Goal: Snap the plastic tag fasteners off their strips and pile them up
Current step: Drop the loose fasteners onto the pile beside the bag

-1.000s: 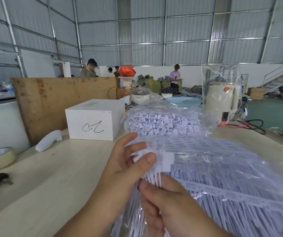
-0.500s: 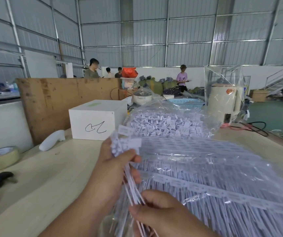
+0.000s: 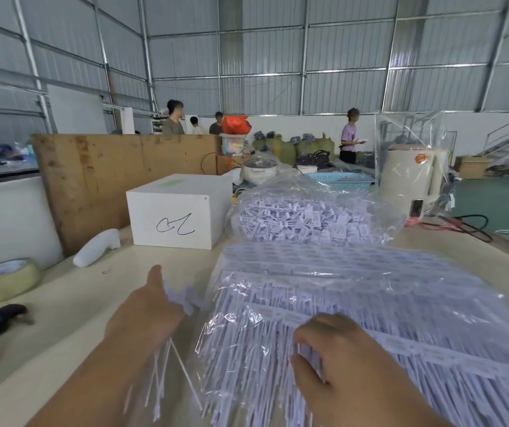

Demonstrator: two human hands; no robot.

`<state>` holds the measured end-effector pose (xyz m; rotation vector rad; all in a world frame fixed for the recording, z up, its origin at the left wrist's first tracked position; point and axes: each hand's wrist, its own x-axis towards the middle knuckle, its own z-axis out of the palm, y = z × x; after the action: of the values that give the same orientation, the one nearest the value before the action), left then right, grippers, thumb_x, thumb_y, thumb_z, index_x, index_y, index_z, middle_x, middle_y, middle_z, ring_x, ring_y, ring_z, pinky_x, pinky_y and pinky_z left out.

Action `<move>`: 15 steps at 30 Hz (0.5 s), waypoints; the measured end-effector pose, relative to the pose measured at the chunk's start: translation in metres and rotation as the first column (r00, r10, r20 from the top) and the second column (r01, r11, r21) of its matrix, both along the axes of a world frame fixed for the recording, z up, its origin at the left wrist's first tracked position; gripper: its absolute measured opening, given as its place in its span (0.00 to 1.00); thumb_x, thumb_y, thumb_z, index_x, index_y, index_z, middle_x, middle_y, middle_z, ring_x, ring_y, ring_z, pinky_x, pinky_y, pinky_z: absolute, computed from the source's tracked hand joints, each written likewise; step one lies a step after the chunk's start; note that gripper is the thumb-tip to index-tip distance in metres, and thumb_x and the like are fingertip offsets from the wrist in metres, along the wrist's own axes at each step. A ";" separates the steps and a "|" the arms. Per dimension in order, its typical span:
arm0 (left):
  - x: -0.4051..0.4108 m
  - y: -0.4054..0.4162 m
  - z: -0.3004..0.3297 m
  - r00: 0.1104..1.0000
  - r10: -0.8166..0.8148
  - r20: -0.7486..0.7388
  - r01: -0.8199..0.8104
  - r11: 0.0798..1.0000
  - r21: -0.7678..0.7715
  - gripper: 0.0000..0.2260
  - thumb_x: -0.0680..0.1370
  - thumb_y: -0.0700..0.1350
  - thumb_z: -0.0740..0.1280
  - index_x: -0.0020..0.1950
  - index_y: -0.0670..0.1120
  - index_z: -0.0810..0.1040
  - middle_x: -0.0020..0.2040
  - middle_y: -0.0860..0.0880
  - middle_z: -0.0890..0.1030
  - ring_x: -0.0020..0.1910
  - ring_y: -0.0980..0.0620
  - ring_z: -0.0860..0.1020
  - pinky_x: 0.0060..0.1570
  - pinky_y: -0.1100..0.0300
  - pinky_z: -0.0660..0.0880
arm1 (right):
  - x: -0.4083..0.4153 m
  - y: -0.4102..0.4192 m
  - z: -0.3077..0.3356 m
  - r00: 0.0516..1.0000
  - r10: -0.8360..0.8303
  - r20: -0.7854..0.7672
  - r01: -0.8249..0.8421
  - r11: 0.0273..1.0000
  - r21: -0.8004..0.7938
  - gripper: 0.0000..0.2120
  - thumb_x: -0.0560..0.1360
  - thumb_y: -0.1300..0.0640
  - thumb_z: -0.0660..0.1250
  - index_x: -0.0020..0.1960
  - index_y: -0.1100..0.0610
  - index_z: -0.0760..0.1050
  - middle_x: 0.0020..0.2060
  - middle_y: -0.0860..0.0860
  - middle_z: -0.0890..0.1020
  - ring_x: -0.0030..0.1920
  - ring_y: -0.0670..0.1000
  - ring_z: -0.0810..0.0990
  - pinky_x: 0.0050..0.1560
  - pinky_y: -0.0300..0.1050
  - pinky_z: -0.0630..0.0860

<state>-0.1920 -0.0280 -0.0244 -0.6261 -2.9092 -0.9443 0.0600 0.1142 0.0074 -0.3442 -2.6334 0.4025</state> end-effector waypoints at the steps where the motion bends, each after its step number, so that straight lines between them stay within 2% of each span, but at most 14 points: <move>1: -0.002 0.000 -0.003 0.999 -0.001 -0.037 0.001 1.000 -0.007 0.37 0.71 0.57 0.62 0.75 0.52 0.49 0.63 0.48 0.76 0.55 0.44 0.77 0.53 0.52 0.73 | 0.002 -0.001 0.001 0.999 -0.002 0.040 0.000 0.999 0.042 0.13 0.78 0.44 0.57 0.55 0.50 0.75 0.51 0.44 0.74 0.55 0.44 0.68 0.56 0.38 0.69; 2: -0.005 0.000 -0.005 0.998 0.000 -0.071 -0.001 1.000 -0.009 0.35 0.74 0.55 0.62 0.75 0.52 0.47 0.63 0.48 0.76 0.56 0.44 0.77 0.54 0.51 0.73 | 0.001 0.000 -0.001 0.996 -0.002 0.085 -0.008 0.994 0.113 0.13 0.76 0.45 0.60 0.53 0.50 0.77 0.50 0.45 0.76 0.55 0.46 0.71 0.55 0.39 0.71; 4: -0.007 0.001 -0.008 0.994 -0.006 -0.110 0.004 1.000 -0.013 0.34 0.76 0.51 0.63 0.75 0.53 0.45 0.62 0.48 0.76 0.55 0.43 0.77 0.54 0.50 0.74 | 0.005 -0.003 0.004 0.996 0.006 0.089 -0.021 0.985 0.170 0.09 0.64 0.47 0.70 0.41 0.51 0.80 0.39 0.46 0.79 0.43 0.49 0.79 0.44 0.42 0.78; 5: -0.007 0.001 -0.009 0.993 -0.017 -0.114 0.016 1.000 -0.014 0.35 0.76 0.49 0.63 0.75 0.54 0.43 0.62 0.48 0.76 0.56 0.43 0.77 0.54 0.49 0.74 | 0.006 -0.008 0.009 0.996 -0.019 0.086 0.000 0.975 0.224 0.09 0.61 0.48 0.73 0.38 0.50 0.79 0.35 0.46 0.78 0.38 0.49 0.79 0.40 0.42 0.79; 6: -0.006 0.001 -0.009 0.993 -0.027 -0.114 0.026 1.000 -0.011 0.36 0.76 0.49 0.63 0.75 0.55 0.42 0.62 0.48 0.76 0.57 0.43 0.76 0.55 0.49 0.74 | 0.006 -0.011 0.013 0.985 -0.066 0.160 0.029 0.974 0.223 0.09 0.64 0.49 0.73 0.40 0.50 0.77 0.36 0.46 0.77 0.38 0.49 0.79 0.40 0.41 0.78; 7: -0.005 0.002 -0.008 0.993 -0.034 -0.111 0.032 0.999 -0.013 0.36 0.76 0.50 0.64 0.75 0.56 0.42 0.63 0.47 0.75 0.58 0.43 0.75 0.56 0.48 0.73 | 0.006 -0.013 0.014 0.975 -0.109 0.195 0.061 0.970 0.235 0.07 0.70 0.49 0.69 0.44 0.51 0.73 0.37 0.46 0.76 0.39 0.49 0.78 0.40 0.40 0.74; 8: -0.003 0.002 -0.007 0.994 -0.037 -0.103 0.035 0.999 -0.023 0.37 0.75 0.52 0.64 0.75 0.58 0.42 0.63 0.46 0.74 0.59 0.42 0.73 0.57 0.47 0.72 | 0.007 -0.011 0.012 0.968 -0.145 0.205 0.096 0.968 0.232 0.05 0.76 0.50 0.63 0.47 0.50 0.68 0.36 0.47 0.72 0.39 0.50 0.76 0.36 0.38 0.69; 10: 0.001 0.004 -0.003 0.996 -0.029 -0.082 0.025 0.998 -0.052 0.39 0.74 0.59 0.64 0.75 0.59 0.41 0.63 0.45 0.72 0.62 0.40 0.71 0.59 0.46 0.71 | 0.009 -0.006 0.012 0.953 -0.206 0.221 0.139 0.949 0.283 0.02 0.79 0.51 0.58 0.51 0.48 0.66 0.33 0.46 0.65 0.35 0.50 0.70 0.28 0.37 0.60; 13: 0.010 0.008 0.002 0.991 -0.018 -0.131 -0.002 0.988 -0.152 0.39 0.74 0.64 0.62 0.77 0.57 0.41 0.70 0.45 0.65 0.66 0.39 0.67 0.64 0.46 0.67 | 0.011 -0.001 0.003 0.948 -0.205 0.243 0.134 0.950 0.281 0.11 0.79 0.47 0.58 0.60 0.49 0.66 0.32 0.45 0.66 0.33 0.48 0.69 0.26 0.38 0.59; 15: 0.017 0.011 0.006 0.978 -0.034 -0.206 -0.012 0.975 -0.220 0.36 0.75 0.65 0.60 0.77 0.55 0.49 0.74 0.46 0.59 0.69 0.40 0.63 0.66 0.47 0.65 | 0.011 -0.001 -0.001 0.955 -0.186 0.230 0.137 0.967 0.213 0.18 0.76 0.40 0.59 0.62 0.46 0.64 0.32 0.45 0.69 0.30 0.44 0.69 0.27 0.38 0.63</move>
<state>-0.1746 -0.0169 -0.0183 -0.7050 -2.8426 -0.5211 0.0715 0.1134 0.0064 -0.5738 -2.8291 0.0466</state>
